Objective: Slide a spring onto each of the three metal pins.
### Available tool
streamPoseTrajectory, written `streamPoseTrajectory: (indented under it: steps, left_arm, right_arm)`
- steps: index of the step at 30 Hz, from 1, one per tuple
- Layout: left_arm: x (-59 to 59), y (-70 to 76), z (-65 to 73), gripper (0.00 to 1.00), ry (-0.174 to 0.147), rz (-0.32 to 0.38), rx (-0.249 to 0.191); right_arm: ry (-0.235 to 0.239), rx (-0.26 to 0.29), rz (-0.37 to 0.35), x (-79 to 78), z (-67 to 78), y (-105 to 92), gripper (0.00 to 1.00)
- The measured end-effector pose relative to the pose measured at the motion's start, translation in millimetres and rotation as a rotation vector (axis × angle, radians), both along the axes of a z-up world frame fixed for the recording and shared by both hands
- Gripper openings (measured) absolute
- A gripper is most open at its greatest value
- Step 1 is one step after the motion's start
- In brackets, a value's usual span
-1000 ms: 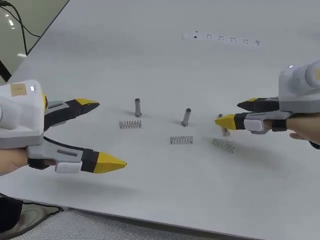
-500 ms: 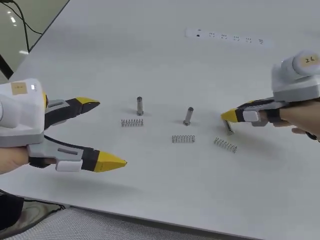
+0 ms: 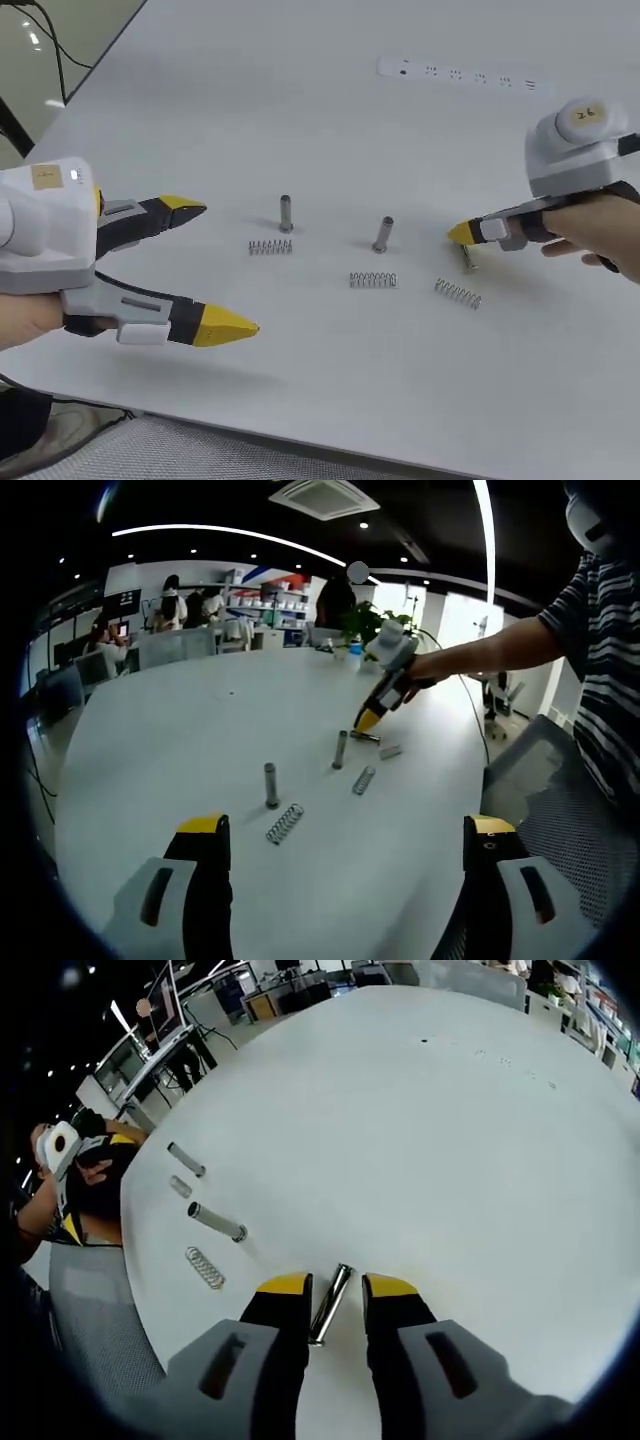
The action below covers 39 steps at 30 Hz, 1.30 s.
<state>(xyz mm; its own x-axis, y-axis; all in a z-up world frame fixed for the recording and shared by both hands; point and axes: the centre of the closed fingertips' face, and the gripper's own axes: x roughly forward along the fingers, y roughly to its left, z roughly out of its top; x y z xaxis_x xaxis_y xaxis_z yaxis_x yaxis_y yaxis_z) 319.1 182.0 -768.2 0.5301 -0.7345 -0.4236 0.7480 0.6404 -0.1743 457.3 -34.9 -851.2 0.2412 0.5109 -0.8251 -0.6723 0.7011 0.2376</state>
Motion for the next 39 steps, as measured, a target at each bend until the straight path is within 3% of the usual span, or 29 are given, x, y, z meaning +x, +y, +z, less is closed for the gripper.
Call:
streamPoseTrajectory:
  steps: [5,16,27,30,39]
  left_arm:
    - [0.3,-0.8,0.2,0.96,0.001,-0.002,0.000]
    - [-1.6,-0.1,-0.2,0.94,0.011,-0.007,0.001]
    - [-2.4,-1.2,-1.7,0.95,0.014,-0.010,0.005]
    - [-1.8,-1.2,-1.8,0.95,0.013,-0.009,0.005]
    - [-3.3,-1.0,-3.2,0.94,0.016,-0.013,0.013]
  right_arm:
    - [0.003,-0.013,0.005,0.1,-1.9,2.5,0.21]
    - [-0.006,-0.099,0.013,-1.3,-8.5,0.3,0.16]
    - [0.004,-0.083,-0.025,0.5,-8.4,1.7,0.12]
    - [0.021,-0.055,-0.047,-0.7,-8.4,3.4,0.11]
    - [-0.004,-0.009,-0.055,-0.8,-3.3,-0.3,0.10]
